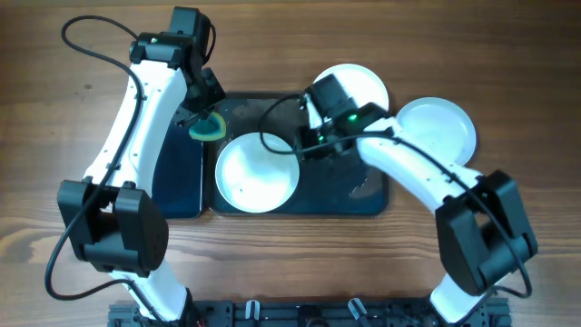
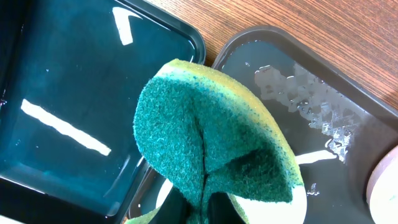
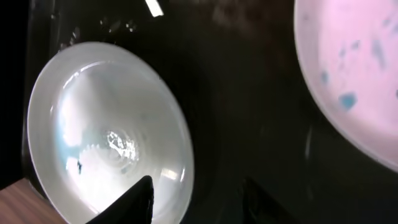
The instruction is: Clean dirty plates on tray and stack at the side
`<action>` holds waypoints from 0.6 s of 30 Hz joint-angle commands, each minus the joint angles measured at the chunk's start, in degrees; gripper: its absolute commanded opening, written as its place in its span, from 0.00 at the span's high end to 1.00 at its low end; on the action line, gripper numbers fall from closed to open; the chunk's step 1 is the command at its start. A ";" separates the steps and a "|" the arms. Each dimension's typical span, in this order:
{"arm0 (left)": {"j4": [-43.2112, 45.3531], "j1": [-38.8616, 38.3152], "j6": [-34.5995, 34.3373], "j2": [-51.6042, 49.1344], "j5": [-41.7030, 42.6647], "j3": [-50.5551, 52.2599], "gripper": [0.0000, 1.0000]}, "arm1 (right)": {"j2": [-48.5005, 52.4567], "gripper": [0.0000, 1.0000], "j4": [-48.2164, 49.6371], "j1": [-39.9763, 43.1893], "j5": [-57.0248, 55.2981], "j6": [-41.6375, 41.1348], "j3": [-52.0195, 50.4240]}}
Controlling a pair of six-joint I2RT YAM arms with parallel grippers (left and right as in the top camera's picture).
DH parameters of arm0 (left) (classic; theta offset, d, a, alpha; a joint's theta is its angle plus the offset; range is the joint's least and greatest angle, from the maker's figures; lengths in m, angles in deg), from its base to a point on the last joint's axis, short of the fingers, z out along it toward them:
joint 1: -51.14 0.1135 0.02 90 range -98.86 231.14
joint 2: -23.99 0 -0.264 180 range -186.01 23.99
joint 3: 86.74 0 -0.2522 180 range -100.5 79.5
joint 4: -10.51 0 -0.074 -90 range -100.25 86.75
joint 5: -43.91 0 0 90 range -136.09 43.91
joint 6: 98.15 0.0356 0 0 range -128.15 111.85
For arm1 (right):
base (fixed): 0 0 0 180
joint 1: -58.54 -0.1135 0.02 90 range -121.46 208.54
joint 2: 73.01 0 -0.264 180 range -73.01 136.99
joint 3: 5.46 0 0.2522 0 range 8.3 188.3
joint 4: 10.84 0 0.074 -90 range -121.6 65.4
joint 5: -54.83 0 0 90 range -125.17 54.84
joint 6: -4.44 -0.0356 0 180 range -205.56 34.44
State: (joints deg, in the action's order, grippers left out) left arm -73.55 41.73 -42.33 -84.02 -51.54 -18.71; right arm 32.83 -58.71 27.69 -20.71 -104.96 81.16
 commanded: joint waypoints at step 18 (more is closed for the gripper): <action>-0.11 -0.11 0.72 0.22 0.52 -0.35 0.96 | 11.93 0.95 6.03 -0.81 10.34 -6.34 1.11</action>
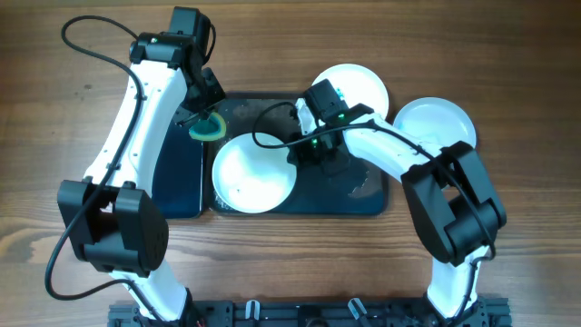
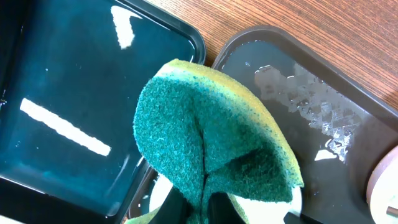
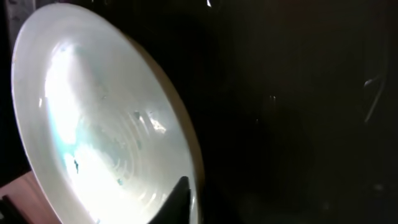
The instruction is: Clean dirty plates on tray and stack at the side
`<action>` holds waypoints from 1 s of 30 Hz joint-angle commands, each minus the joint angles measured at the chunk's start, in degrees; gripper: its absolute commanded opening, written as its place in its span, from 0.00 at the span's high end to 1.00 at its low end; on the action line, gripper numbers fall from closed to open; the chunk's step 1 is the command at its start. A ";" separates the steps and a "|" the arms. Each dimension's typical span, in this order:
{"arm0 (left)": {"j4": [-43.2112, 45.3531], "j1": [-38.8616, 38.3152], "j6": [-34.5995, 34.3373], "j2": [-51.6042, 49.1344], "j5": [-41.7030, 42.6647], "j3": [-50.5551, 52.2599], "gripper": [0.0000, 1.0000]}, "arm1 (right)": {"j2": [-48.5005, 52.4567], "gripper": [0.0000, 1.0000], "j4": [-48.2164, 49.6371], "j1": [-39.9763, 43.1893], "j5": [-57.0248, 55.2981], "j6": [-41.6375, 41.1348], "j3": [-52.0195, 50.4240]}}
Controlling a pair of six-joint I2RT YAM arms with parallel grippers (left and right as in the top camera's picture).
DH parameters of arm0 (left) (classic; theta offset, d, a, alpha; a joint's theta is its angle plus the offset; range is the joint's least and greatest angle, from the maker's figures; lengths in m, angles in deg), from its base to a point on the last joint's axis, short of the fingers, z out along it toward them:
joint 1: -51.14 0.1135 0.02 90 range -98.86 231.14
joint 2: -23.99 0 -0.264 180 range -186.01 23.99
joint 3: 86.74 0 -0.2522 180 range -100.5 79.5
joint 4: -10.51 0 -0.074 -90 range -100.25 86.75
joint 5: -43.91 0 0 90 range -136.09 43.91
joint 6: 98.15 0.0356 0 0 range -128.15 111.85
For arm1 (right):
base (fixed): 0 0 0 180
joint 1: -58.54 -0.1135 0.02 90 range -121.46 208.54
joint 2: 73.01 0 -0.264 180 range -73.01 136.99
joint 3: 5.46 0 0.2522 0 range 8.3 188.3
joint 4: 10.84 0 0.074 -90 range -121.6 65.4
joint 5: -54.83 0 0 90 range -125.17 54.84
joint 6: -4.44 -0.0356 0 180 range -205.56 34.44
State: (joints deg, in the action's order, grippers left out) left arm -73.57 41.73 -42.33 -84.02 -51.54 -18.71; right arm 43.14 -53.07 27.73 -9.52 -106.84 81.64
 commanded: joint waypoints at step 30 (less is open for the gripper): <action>17.27 -6.38 0.66 0.20 6.54 21.75 0.96 | 1.40 0.96 -4.76 0.61 -7.23 -19.21 0.42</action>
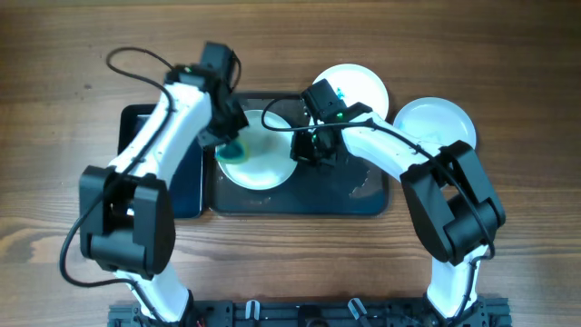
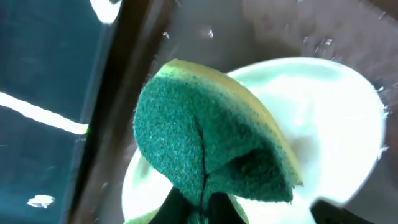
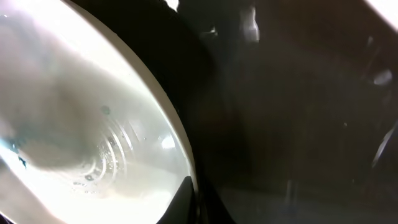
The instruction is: Clean dirty plates on tray and stack at the side
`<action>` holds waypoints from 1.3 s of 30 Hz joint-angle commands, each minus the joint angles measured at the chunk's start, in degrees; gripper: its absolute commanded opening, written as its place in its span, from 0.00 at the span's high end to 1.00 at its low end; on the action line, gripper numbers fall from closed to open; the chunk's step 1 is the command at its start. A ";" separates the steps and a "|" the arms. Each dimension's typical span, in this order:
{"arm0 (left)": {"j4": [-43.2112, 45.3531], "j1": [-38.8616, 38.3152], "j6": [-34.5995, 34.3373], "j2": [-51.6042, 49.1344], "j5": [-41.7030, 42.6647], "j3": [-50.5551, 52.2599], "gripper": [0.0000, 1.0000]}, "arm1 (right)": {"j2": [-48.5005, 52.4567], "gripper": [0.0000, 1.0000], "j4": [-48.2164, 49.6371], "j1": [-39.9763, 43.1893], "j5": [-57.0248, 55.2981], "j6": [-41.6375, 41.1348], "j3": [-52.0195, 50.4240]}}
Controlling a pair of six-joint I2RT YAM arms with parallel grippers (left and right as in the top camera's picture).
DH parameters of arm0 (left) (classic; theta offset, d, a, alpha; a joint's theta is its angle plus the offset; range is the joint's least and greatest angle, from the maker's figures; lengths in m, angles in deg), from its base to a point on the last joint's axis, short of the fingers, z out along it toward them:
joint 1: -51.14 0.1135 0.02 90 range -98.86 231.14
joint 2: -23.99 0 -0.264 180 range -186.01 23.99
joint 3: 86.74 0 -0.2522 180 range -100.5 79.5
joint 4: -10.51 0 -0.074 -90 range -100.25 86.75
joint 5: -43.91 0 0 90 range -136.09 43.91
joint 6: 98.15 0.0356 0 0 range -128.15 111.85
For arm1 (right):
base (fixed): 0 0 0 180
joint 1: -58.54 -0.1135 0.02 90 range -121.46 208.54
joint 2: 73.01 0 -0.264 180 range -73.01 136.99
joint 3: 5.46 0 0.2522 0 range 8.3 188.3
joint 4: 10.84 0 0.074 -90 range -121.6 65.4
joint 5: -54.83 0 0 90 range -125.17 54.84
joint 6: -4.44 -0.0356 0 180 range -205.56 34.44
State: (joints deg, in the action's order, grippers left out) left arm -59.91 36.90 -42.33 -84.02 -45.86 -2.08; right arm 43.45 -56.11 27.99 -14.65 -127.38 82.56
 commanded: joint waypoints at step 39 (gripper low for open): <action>23.12 -1.40 6.75 0.96 -15.72 15.96 0.96 | 1.14 0.96 -1.73 0.35 -2.10 3.04 -0.50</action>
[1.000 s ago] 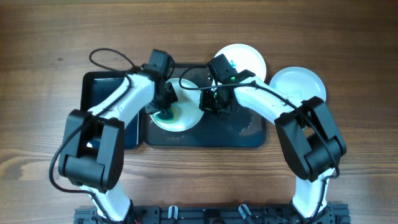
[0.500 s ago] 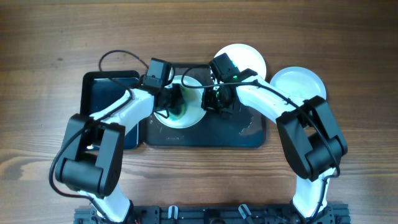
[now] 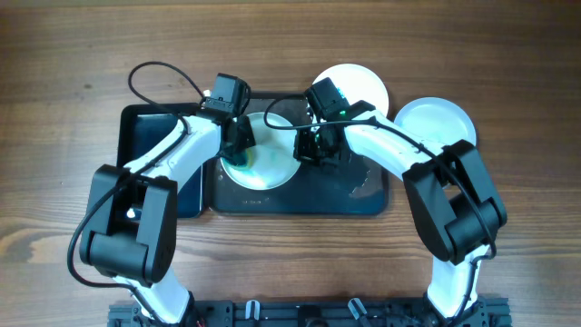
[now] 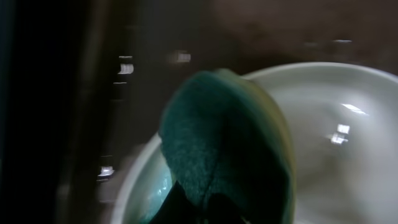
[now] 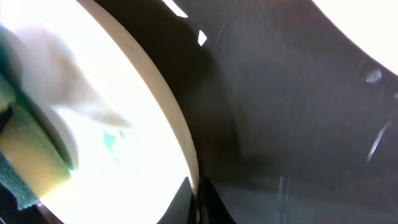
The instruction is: Clean dirty plates on tray and stack at the side
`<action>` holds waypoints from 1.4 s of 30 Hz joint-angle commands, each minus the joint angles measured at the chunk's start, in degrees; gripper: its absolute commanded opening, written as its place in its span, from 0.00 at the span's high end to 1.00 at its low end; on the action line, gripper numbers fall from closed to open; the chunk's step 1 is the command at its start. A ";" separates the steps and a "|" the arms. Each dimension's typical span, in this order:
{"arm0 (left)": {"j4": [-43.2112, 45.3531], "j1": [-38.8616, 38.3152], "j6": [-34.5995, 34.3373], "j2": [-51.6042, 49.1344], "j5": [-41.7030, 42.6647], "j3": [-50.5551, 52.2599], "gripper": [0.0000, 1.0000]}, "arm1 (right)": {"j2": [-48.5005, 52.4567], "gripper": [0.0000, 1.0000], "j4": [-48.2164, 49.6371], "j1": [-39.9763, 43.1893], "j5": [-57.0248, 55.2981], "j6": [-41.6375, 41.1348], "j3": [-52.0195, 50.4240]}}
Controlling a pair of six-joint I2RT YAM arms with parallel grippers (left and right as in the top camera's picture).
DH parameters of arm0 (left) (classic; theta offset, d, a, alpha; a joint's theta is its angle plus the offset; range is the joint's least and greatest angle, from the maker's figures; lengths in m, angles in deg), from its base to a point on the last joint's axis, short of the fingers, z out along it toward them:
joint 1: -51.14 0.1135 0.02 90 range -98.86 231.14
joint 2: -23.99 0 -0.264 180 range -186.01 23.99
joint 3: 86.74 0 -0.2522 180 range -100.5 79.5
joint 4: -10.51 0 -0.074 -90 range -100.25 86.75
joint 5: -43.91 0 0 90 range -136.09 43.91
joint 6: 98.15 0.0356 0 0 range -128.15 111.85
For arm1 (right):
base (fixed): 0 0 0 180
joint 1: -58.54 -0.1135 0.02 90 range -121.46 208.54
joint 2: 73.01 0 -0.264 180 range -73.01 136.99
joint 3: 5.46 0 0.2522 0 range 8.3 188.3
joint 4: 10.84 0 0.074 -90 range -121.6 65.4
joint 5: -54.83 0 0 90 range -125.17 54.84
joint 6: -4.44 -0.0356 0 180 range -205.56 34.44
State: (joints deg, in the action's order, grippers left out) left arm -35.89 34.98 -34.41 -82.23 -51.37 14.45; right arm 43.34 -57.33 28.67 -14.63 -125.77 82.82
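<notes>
A white plate [image 3: 270, 153] sits in the dark tray [image 3: 363, 195], raised at its right side. My right gripper [image 3: 309, 150] is shut on its right rim; in the right wrist view the two fingers pinch the rim [image 5: 196, 199] of the plate [image 5: 124, 93]. My left gripper [image 3: 238, 143] is shut on a green and yellow sponge [image 4: 230, 137], which rests against the plate's left part [image 4: 348, 137]. The sponge's yellow edge [image 5: 31, 168] shows across the plate. A second plate [image 3: 359, 86] with blue marks lies at the tray's back edge.
A white plate [image 3: 440, 127] lies on the wooden table right of the tray. A dark blue tray [image 3: 150, 154] adjoins the tray on the left. Cables loop over the tray's back edge. Water beads lie on the tray floor [image 5: 298, 124].
My left gripper has brought the sponge further onto the plate's left part, and the left arm has swung lower and rightward. The right gripper keeps its hold on the rim.
My left gripper held the sponge over the seam of the two trays while the right stood open by the plate's right rim. Then the right gripper was at that rim. Later the plate sat further back in its grip with the sponge at its left, now on it.
</notes>
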 commanded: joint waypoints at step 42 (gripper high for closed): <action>-9.01 1.55 -8.26 -2.32 8.83 -3.50 0.96 | 1.31 0.96 0.39 -0.48 -1.25 2.71 -1.03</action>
State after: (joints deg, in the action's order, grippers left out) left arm -43.21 36.53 -38.83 -84.32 -48.17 10.95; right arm 43.36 -56.48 27.97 -14.65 -123.87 82.76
